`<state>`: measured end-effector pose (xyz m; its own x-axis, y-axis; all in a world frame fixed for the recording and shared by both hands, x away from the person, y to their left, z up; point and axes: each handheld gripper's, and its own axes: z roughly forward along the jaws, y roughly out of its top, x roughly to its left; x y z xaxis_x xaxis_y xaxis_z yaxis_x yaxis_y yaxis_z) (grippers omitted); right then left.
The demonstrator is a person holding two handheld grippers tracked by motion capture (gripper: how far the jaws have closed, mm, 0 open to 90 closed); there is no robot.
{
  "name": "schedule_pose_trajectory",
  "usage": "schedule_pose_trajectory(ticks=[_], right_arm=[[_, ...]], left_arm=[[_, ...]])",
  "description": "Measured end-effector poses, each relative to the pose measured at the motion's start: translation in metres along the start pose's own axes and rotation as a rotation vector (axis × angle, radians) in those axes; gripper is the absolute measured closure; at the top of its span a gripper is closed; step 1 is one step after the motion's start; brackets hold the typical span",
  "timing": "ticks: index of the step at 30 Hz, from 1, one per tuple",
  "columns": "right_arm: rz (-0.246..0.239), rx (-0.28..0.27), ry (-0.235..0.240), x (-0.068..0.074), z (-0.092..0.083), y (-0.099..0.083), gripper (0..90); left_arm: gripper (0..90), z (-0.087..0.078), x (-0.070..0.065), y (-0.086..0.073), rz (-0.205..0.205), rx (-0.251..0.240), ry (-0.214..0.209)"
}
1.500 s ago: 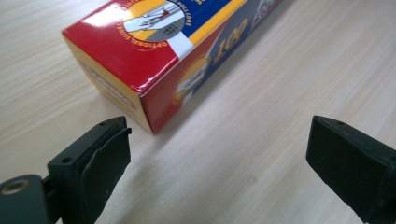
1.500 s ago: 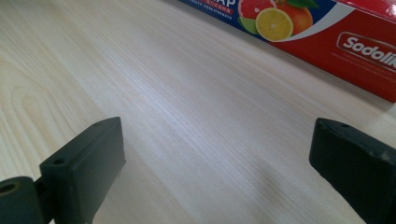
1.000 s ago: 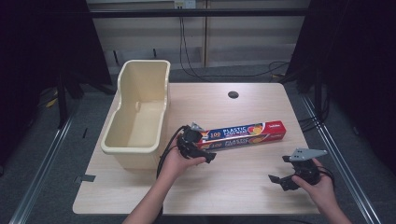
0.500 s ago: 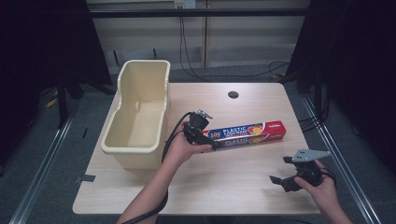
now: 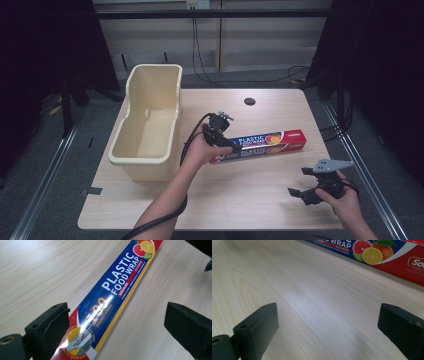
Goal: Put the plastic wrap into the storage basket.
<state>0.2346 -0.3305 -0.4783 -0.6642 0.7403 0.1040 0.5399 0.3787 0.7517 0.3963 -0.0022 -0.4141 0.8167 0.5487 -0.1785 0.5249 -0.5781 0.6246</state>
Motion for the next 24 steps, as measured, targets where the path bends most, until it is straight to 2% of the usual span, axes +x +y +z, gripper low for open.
schedule_pose_trajectory(ticks=[11, 17, 19, 22, 24], right_arm=[[0.009, -0.013, 0.0, 0.0, -0.003, 0.001, 3.2], [-0.007, -0.024, 0.013, 0.0, 0.0, 0.005, 3.3], [-0.009, -0.024, 0.015, 0.0, 0.001, 0.007, 3.3], [-0.013, -0.021, 0.023, 0.001, 0.002, 0.008, 3.3], [-0.014, -0.017, 0.024, 0.002, 0.003, 0.008, 3.3]], left_arm=[[6.0, 0.015, -0.005, 0.018, 0.02, 0.0, -0.018], [6.0, 0.024, -0.007, 0.022, 0.025, 0.005, -0.022], [6.0, 0.028, -0.007, 0.023, 0.041, 0.005, -0.023], [6.0, 0.035, -0.008, 0.024, 0.06, 0.005, -0.043], [5.6, 0.041, -0.008, 0.024, 0.05, 0.004, -0.058]])
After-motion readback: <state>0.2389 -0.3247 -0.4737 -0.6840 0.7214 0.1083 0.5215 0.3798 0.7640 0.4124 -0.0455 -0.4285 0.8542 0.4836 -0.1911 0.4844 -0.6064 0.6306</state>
